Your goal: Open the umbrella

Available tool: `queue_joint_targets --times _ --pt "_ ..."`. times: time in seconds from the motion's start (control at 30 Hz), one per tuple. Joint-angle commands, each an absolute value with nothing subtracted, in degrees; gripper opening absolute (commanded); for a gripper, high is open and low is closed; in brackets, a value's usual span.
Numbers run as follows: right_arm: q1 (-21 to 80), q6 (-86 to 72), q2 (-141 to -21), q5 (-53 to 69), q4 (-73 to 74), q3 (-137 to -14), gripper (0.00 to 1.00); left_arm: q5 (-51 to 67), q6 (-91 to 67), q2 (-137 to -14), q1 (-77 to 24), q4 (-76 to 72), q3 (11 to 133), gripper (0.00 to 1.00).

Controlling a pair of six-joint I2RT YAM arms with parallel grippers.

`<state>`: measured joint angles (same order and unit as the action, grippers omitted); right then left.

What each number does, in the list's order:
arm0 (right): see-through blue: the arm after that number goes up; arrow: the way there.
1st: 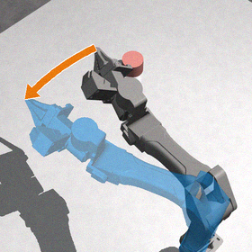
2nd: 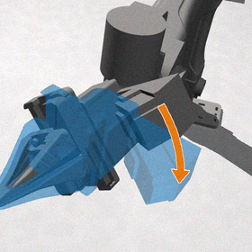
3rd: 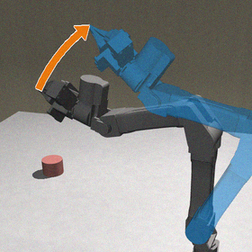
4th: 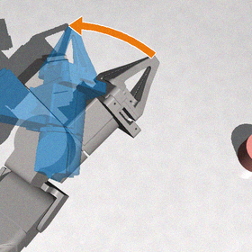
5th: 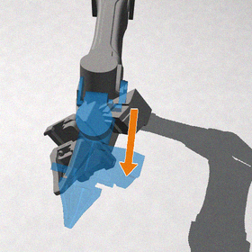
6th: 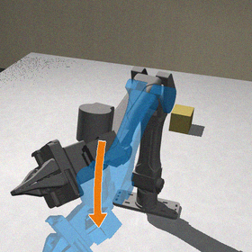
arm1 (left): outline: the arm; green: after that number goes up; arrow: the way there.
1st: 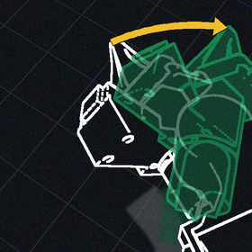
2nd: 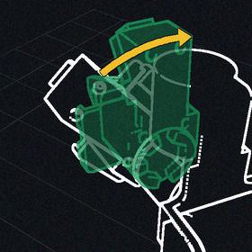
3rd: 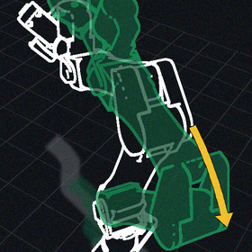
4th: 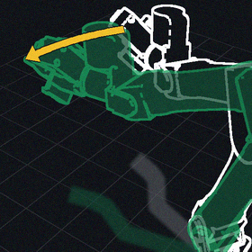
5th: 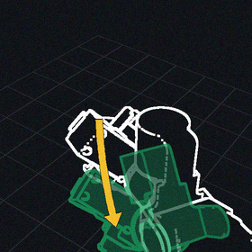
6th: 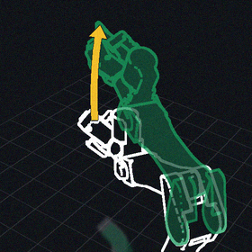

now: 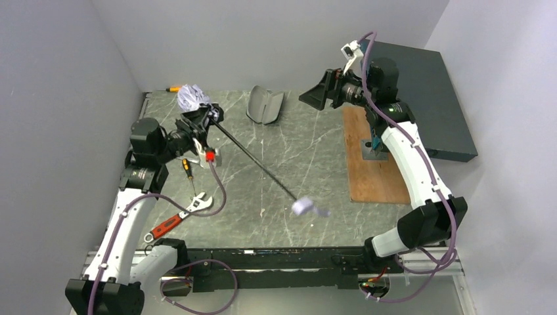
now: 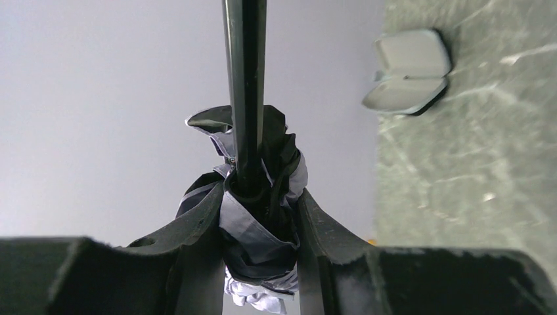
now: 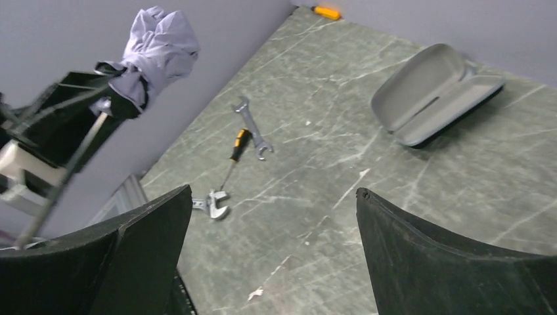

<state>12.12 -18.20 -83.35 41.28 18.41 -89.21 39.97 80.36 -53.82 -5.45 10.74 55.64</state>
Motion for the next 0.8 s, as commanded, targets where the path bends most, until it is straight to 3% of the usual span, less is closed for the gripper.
queue_joint_targets --times 0.0,0.2,0.43,0.77 --pt "14.0 -24.1 -85.0 46.2 16.3 -92.3 0.96 40.4 106.0 -49.8 -7.6 0.5 52.1 0.00" --pt "22.1 -23.2 -89.8 51.6 18.6 -96.8 0.96 39.8 118.1 -48.3 -12.6 -0.4 49.3 0.00" --pt "28.0 -20.5 -97.5 54.0 23.4 -107.1 0.97 37.8 121.8 -50.0 -17.1 2.2 50.5 0.00" --pt "33.3 -15.3 -101.3 55.3 26.3 -107.0 0.86 35.3 119.5 -53.1 -19.2 0.5 53.1 0.01"
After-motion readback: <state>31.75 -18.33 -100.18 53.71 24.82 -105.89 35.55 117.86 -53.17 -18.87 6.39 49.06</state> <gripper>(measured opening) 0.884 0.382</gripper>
